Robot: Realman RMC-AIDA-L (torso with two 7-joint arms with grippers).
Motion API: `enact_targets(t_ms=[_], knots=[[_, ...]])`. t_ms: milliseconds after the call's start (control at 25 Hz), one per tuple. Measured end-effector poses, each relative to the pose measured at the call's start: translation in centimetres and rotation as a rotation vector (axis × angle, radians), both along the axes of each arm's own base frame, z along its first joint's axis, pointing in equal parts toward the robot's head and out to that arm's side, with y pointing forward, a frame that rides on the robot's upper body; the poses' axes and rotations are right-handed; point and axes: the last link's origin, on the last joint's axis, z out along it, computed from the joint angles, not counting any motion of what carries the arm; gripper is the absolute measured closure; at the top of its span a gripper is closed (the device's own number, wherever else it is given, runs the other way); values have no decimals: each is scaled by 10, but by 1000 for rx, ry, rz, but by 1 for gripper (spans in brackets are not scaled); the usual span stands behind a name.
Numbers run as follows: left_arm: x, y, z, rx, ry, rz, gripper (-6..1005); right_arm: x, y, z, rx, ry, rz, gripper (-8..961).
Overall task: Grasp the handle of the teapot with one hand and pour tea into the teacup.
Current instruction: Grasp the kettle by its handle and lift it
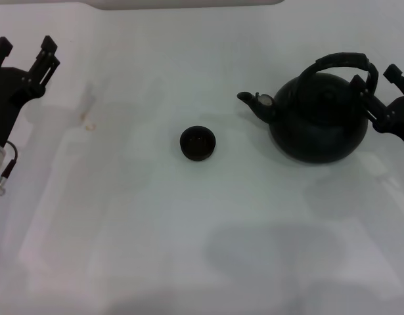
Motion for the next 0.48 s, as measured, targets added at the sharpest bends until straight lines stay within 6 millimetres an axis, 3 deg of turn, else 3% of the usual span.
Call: enact_targets(t_ms=[120, 480], knots=[[-1, -2, -1, 0, -7, 5, 127, 1, 0, -2, -8, -4, -6, 103], [0, -4, -3, 0, -17, 9, 126, 0, -1, -4, -23, -12, -2, 380]])
